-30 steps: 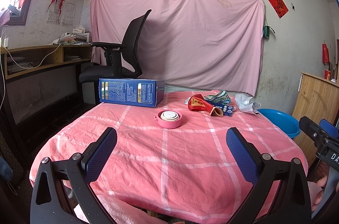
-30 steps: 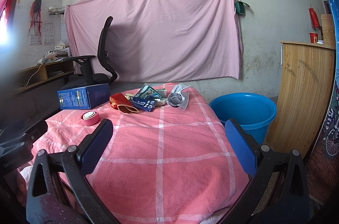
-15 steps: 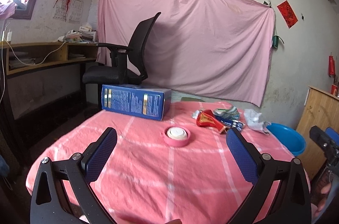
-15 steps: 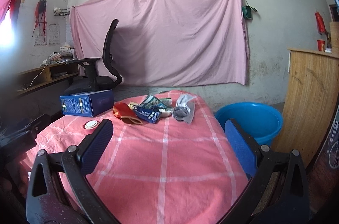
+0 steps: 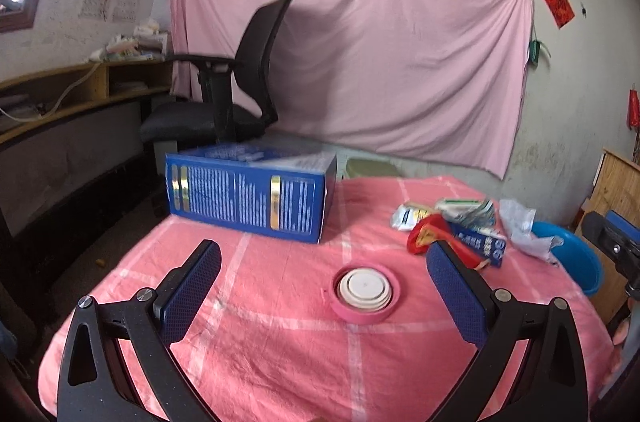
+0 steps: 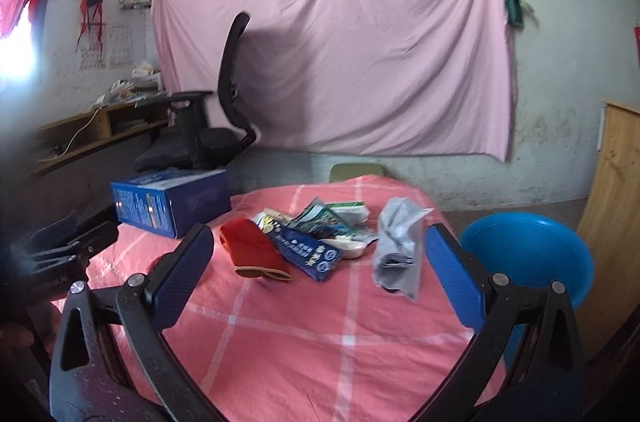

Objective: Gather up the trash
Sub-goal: 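Reach the right gripper to the red wrapper and close on it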

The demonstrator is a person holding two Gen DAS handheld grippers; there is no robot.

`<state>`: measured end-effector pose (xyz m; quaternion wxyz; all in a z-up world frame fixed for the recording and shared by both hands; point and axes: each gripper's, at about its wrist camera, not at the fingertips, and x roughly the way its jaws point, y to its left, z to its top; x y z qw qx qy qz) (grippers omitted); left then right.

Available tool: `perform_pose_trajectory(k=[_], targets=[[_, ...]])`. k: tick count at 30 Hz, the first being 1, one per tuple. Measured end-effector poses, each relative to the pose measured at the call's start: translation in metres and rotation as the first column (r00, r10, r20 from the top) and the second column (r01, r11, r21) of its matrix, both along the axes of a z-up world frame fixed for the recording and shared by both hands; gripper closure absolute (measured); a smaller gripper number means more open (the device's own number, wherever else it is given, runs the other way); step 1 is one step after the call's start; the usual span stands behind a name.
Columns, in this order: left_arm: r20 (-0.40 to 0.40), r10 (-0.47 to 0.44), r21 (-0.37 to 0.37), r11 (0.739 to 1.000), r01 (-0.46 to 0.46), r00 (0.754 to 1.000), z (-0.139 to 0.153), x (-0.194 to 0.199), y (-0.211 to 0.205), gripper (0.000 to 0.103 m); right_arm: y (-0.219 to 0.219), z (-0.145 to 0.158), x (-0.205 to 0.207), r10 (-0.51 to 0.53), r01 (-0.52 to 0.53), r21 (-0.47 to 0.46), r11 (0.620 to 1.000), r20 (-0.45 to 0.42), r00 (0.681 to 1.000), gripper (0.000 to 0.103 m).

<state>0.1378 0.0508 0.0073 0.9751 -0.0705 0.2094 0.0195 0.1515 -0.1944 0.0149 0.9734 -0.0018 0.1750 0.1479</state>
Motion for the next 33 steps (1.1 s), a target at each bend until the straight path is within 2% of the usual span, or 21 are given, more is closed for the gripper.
perform_pose_trajectory(k=[3, 7, 9, 13, 18, 23, 27, 30, 33], targets=[[-0.092, -0.026, -0.033, 0.999, 0.023, 0.995, -0.016, 0.013, 0.004, 0.003, 0.010, -0.011, 0.020, 0.033, -0.035, -0.033, 0.999, -0.072, 0.997, 0.000], [-0.192, -0.070, -0.021, 0.998, 0.067, 0.979, -0.034, 0.027, 0.000, 0.005, 0.020, -0.030, 0.037, 0.055, -0.070, -0.079, 0.994, -0.175, 0.983, 0.000], [-0.222, -0.095, -0.030, 0.995, 0.091, 0.970, -0.039, 0.032, 0.000, 0.009, 0.025, -0.039, 0.043, 0.067, -0.091, -0.101, 0.991, -0.224, 0.972, 0.000], [-0.270, -0.138, -0.038, 0.990, 0.132, 0.953, -0.048, 0.047, -0.003, 0.024, 0.036, -0.052, 0.058, 0.102, -0.149, -0.131, 0.980, -0.311, 0.945, 0.011], [-0.299, -0.191, -0.035, 0.981, 0.189, 0.935, -0.054, 0.064, -0.009, 0.032, 0.046, -0.064, 0.070, 0.140, -0.214, -0.142, 0.966, -0.410, 0.901, 0.019], [-0.298, -0.201, -0.057, 0.980, 0.193, 0.933, -0.052, 0.074, -0.006, 0.035, 0.053, -0.063, 0.076, 0.159, -0.244, -0.154, 0.957, -0.426, 0.891, 0.020], [-0.294, -0.207, -0.109, 0.977, 0.182, 0.933, -0.054, 0.080, 0.005, 0.050, 0.066, -0.059, 0.079, 0.170, -0.267, -0.203, 0.942, -0.397, 0.902, 0.020], [-0.289, -0.223, -0.151, 0.971, 0.186, 0.931, -0.054, 0.082, 0.013, 0.050, 0.076, -0.058, 0.083, 0.171, -0.273, -0.238, 0.932, -0.375, 0.911, 0.021], [-0.284, -0.229, -0.161, 0.969, 0.189, 0.931, -0.054, 0.081, 0.016, 0.050, 0.082, -0.058, 0.086, 0.178, -0.278, -0.249, 0.928, -0.361, 0.915, 0.035]])
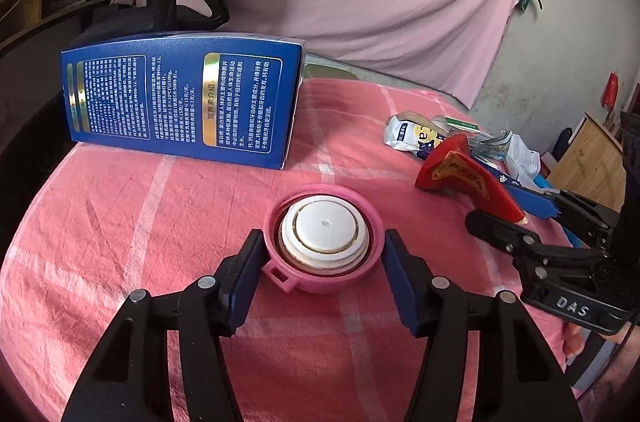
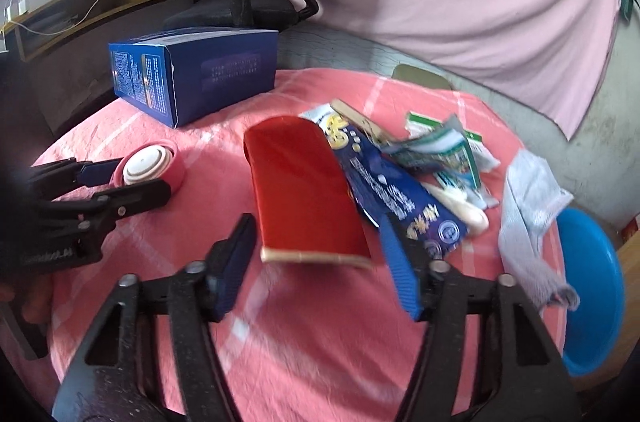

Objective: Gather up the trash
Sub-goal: 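Reach the right gripper to the red wrapper and close on it, then carry the red wrapper over the blue bucket and open the right gripper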

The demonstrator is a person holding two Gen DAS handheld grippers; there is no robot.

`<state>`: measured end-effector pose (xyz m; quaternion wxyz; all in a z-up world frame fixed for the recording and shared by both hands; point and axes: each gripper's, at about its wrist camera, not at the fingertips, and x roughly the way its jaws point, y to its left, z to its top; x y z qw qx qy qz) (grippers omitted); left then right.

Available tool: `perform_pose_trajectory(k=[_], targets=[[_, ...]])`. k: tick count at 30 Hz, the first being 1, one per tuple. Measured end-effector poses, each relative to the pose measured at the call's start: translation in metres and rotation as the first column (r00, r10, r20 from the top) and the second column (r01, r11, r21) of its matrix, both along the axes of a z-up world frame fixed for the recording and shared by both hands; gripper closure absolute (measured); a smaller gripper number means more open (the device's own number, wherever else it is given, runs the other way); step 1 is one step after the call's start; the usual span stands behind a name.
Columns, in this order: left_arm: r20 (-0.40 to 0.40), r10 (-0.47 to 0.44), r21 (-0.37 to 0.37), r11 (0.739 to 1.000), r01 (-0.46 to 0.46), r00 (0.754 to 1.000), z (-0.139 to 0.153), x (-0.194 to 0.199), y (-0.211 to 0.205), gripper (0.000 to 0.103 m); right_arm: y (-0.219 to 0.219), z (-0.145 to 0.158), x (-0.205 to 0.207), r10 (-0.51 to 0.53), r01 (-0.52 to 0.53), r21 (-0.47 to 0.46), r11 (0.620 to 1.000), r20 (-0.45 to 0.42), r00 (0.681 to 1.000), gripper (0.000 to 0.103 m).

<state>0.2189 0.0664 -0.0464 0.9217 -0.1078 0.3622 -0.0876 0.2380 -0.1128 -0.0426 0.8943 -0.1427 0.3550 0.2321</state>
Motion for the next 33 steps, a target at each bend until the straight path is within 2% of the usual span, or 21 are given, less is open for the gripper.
perform_pose_trajectory(k=[2, 8, 15, 22, 26, 30, 33], targets=[[0.002, 0.001, 0.000, 1.000, -0.001, 1.000, 0.000, -0.001, 0.000, 0.050, 0.005, -0.002, 0.004, 0.003, -0.003, -0.002, 1.000, 0.004, 1.000, 0.046], [0.013, 0.005, 0.014, 1.000, -0.005, 1.000, 0.000, -0.003, -0.003, 0.050, 0.002, -0.001, 0.005, -0.006, 0.005, 0.031, 1.000, 0.020, 1.000, 0.061], [0.039, 0.015, 0.004, 1.000, -0.015, 0.999, 0.001, -0.011, -0.005, 0.050, -0.008, 0.009, -0.008, -0.024, 0.018, 0.084, 0.996, 0.065, 0.998, 0.069], [0.135, 0.066, 0.006, 0.998, -0.067, 0.989, 0.013, -0.028, -0.008, 0.050, -0.029, 0.022, -0.027, -0.069, 0.043, 0.189, 0.981, 0.132, 0.989, 0.071], [0.244, 0.086, -0.044, 0.996, -0.077, 0.966, 0.032, -0.043, -0.013, 0.050, -0.049, 0.031, -0.041, -0.123, 0.065, 0.294, 0.953, 0.181, 0.976, 0.071], [0.344, 0.071, -0.048, 0.997, -0.057, 0.936, 0.056, -0.052, -0.038, 0.050, -0.074, 0.044, -0.057, -0.207, 0.099, 0.404, 0.909, 0.232, 0.950, 0.071], [0.414, 0.023, -0.035, 0.999, -0.009, 0.910, 0.079, -0.052, -0.068, 0.050, -0.095, 0.058, -0.066, -0.268, 0.123, 0.451, 0.884, 0.274, 0.924, 0.071]])
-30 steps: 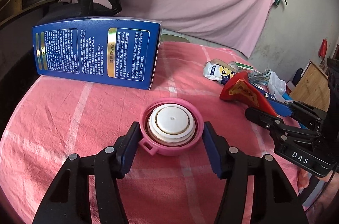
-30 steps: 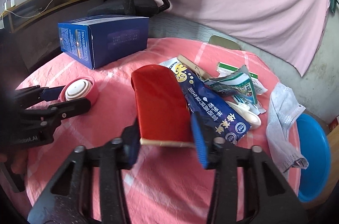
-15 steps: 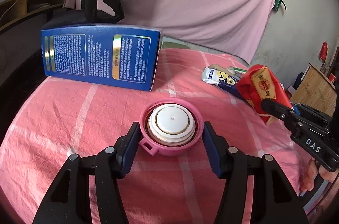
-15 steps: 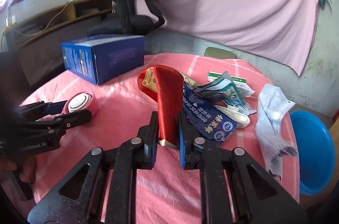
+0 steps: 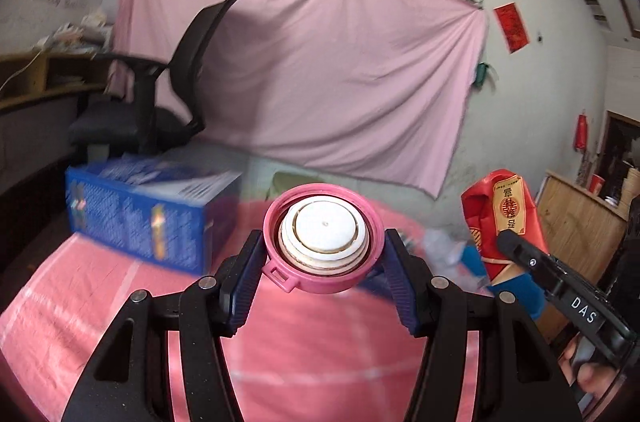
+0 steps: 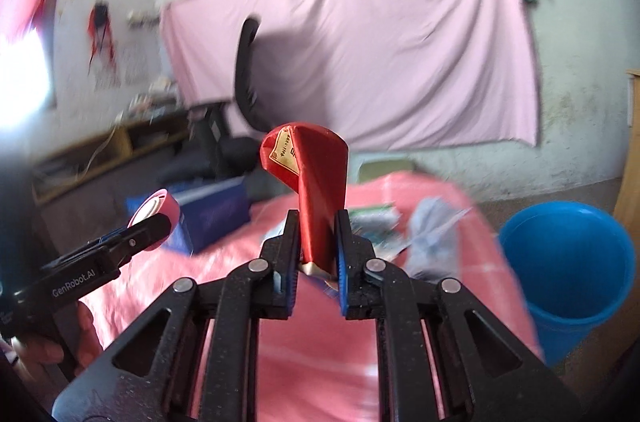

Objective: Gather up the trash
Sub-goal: 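Carry the red wrapper over the blue bucket and open the right gripper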

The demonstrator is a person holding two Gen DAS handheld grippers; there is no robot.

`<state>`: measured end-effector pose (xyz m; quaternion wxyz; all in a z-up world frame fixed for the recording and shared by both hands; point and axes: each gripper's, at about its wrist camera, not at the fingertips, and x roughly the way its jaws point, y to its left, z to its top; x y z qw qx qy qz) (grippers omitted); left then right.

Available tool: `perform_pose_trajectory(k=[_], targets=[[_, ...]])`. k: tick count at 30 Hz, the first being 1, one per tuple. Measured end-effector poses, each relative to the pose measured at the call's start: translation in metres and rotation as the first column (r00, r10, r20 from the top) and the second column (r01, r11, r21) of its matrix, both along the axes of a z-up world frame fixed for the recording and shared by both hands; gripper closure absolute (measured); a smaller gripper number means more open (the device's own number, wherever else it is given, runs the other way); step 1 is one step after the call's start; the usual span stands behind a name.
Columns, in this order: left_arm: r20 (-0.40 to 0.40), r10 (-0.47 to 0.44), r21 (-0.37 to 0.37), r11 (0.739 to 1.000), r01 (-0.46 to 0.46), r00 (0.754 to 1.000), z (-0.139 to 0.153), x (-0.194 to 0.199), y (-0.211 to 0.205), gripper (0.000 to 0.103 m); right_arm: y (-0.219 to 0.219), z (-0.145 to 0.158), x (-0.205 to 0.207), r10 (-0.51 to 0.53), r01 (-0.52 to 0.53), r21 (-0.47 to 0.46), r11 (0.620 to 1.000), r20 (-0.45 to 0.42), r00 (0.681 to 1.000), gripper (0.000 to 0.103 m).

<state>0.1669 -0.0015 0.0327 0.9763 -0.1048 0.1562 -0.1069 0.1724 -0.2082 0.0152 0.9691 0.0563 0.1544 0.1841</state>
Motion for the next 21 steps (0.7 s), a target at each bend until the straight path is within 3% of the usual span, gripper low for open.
perform_pose_trajectory(k=[5, 10, 16, 21], targets=[[0.085, -0.124, 0.011, 0.992, 0.124, 0.989, 0.037, 0.020, -0.069, 0.050, -0.051, 0.029, -0.009, -0.105, 0.101, 0.041, 0.994, 0.094, 0.990, 0.071], [0.101, -0.234, 0.018, 0.972, 0.234, 0.967, 0.046, 0.050, -0.140, 0.050, -0.113, 0.047, -0.008, -0.219, 0.217, 0.032, 0.976, 0.149, 0.964, 0.071], [0.009, -0.352, 0.007, 0.936, 0.352, 0.936, 0.036, 0.085, -0.219, 0.050, -0.183, 0.035, 0.005, -0.336, 0.336, 0.012, 0.942, 0.100, 0.937, 0.071], [-0.143, -0.394, -0.010, 0.918, 0.396, 0.908, 0.013, 0.117, -0.264, 0.050, -0.222, -0.003, 0.023, -0.383, 0.384, 0.026, 0.923, -0.036, 0.923, 0.071]])
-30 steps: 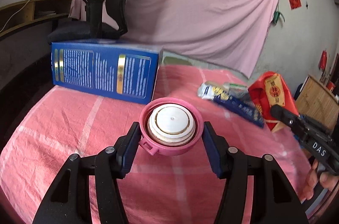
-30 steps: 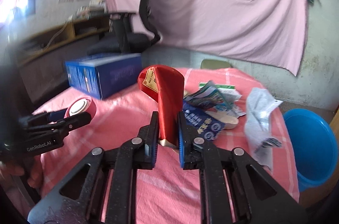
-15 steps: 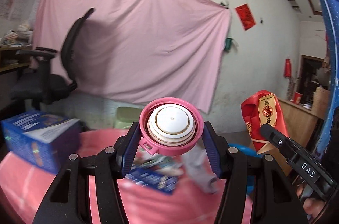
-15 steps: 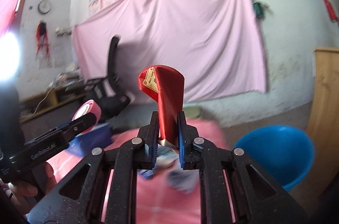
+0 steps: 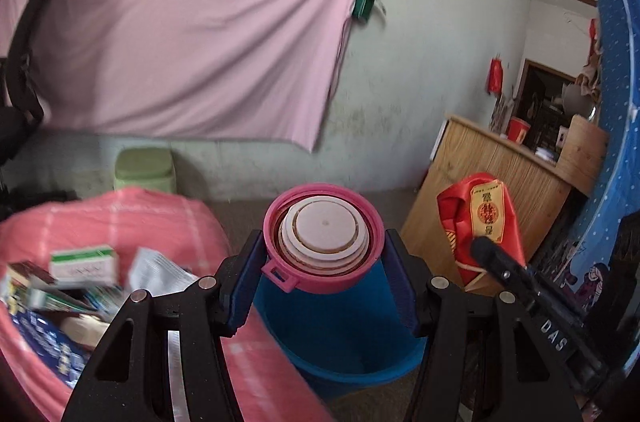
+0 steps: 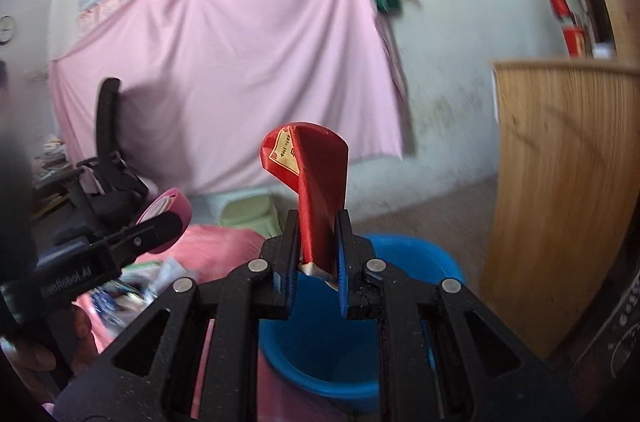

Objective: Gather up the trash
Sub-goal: 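Carry the red wrapper over the blue bucket and open the right gripper, then swing both tools back toward the table items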

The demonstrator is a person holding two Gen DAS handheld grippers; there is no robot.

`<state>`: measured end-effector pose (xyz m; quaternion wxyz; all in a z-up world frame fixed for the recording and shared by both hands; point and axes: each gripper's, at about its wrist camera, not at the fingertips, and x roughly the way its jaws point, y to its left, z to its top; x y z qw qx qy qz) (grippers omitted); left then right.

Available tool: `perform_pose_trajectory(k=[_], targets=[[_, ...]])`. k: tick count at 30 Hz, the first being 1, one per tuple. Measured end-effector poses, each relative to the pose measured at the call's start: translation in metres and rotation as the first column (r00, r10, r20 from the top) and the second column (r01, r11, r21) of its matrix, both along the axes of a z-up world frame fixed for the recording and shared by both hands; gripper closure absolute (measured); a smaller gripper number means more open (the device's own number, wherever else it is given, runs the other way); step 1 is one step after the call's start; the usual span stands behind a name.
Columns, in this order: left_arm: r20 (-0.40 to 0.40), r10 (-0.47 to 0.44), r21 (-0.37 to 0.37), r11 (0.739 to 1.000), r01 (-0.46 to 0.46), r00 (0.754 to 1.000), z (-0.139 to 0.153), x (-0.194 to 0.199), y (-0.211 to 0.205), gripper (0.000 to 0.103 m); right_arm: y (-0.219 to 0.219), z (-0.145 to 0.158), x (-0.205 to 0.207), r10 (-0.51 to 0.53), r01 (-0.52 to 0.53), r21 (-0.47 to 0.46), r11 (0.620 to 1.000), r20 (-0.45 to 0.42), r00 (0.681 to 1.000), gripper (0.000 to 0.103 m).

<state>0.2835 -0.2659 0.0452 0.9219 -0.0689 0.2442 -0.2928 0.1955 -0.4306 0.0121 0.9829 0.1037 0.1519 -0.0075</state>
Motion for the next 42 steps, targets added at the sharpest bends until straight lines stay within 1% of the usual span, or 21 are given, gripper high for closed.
perform_pose_trajectory(k=[4, 6, 9, 10, 14, 17, 19, 21, 24, 27, 29, 30, 32, 34, 35, 36, 38, 39, 40, 41, 42], targets=[[-0.117, -0.019, 0.036, 0.999, 0.024, 0.993, -0.022, 0.021, -0.028, 0.050, -0.011, -0.026, 0.005, -0.011, 0.013, 0.016, 1.000, -0.074, 0.997, 0.071], [-0.175, -0.021, 0.047, 0.998, 0.030, 0.984, -0.033, 0.033, -0.036, 0.050, -0.014, -0.039, 0.008, -0.012, 0.014, 0.024, 1.000, -0.109, 0.994, 0.070], [-0.248, -0.015, 0.070, 0.997, 0.034, 0.969, -0.050, 0.039, -0.043, 0.050, -0.020, -0.055, 0.016, -0.009, 0.017, 0.045, 0.999, -0.155, 0.988, 0.070], [-0.263, -0.013, 0.075, 0.997, 0.034, 0.965, -0.052, 0.041, -0.046, 0.050, -0.025, -0.061, 0.020, -0.007, 0.016, 0.053, 0.998, -0.163, 0.987, 0.070], [-0.327, -0.011, 0.100, 0.994, 0.046, 0.945, -0.063, 0.051, -0.052, 0.050, -0.033, -0.069, 0.030, 0.005, 0.012, 0.086, 0.996, -0.202, 0.979, 0.067], [-0.358, -0.010, 0.098, 0.994, 0.049, 0.934, -0.068, 0.055, -0.051, 0.050, -0.037, -0.073, 0.035, 0.005, 0.016, 0.093, 0.996, -0.221, 0.975, 0.066], [-0.365, -0.002, 0.097, 0.994, 0.041, 0.931, -0.067, 0.056, -0.049, 0.049, -0.040, -0.077, 0.039, 0.006, 0.019, 0.105, 0.994, -0.232, 0.973, 0.066], [-0.355, -0.007, 0.083, 0.996, 0.039, 0.935, -0.065, 0.055, -0.047, 0.048, -0.044, -0.077, 0.038, 0.008, 0.020, 0.117, 0.993, -0.231, 0.973, 0.066], [-0.320, -0.012, 0.083, 0.996, 0.041, 0.947, -0.060, 0.052, -0.051, 0.043, -0.046, -0.071, 0.033, -0.003, 0.026, 0.103, 0.994, -0.216, 0.976, 0.064], [-0.276, -0.021, 0.082, 0.996, 0.045, 0.961, -0.052, 0.041, -0.048, 0.042, -0.048, -0.061, 0.024, -0.018, 0.036, 0.092, 0.995, -0.193, 0.981, 0.059], [-0.240, -0.023, 0.074, 0.996, 0.042, 0.970, -0.044, 0.032, -0.043, 0.041, -0.048, -0.050, 0.016, -0.030, 0.045, 0.085, 0.995, -0.168, 0.985, 0.052], [-0.225, -0.023, 0.072, 0.997, 0.040, 0.974, -0.042, 0.028, -0.041, 0.038, -0.048, -0.046, 0.013, -0.034, 0.047, 0.081, 0.996, -0.158, 0.987, 0.049], [-0.188, -0.021, 0.056, 0.998, 0.032, 0.982, -0.033, 0.018, -0.033, 0.032, -0.045, -0.036, 0.005, -0.037, 0.047, 0.068, 0.997, -0.133, 0.990, 0.035], [-0.151, -0.016, 0.033, 0.999, 0.022, 0.988, -0.024, 0.010, -0.024, 0.027, -0.042, -0.025, -0.002, -0.040, 0.045, 0.048, 0.998, -0.111, 0.993, 0.028], [-0.126, -0.009, 0.022, 1.000, 0.012, 0.992, -0.018, 0.005, -0.018, 0.026, -0.040, -0.020, -0.005, -0.041, 0.045, 0.037, 0.998, -0.100, 0.994, 0.024], [-0.107, 0.001, 0.016, 1.000, 0.001, 0.994, -0.013, 0.001, -0.012, 0.023, -0.038, -0.014, -0.009, -0.043, 0.046, 0.028, 0.999, -0.086, 0.995, 0.022], [-0.056, 0.038, 0.014, 0.999, -0.037, 0.998, -0.003, -0.009, 0.002, 0.017, -0.033, -0.003, -0.015, -0.047, 0.049, 0.016, 0.999, -0.062, 0.997, 0.010], [-0.031, 0.056, 0.013, 0.998, -0.055, 0.998, 0.001, -0.015, 0.009, 0.011, -0.030, 0.003, -0.019, -0.050, 0.051, 0.011, 0.999, -0.043, 0.998, 0.008], [0.000, 0.077, 0.009, 0.997, -0.077, 0.997, 0.005, -0.021, 0.017, 0.006, -0.027, 0.009, -0.022, -0.052, 0.052, 0.007, 0.999, -0.027, 0.998, 0.002], [0.035, 0.102, -0.001, 0.995, -0.102, 0.994, 0.009, -0.029, 0.027, 0.004, -0.022, 0.015, -0.027, -0.054, 0.054, 0.002, 0.999, -0.003, 0.999, 0.000], [0.061, 0.120, -0.009, 0.993, -0.120, 0.991, 0.011, -0.035, 0.035, 0.003, -0.018, 0.020, -0.030, -0.053, 0.054, -0.001, 0.999, 0.012, 0.998, 0.000]])
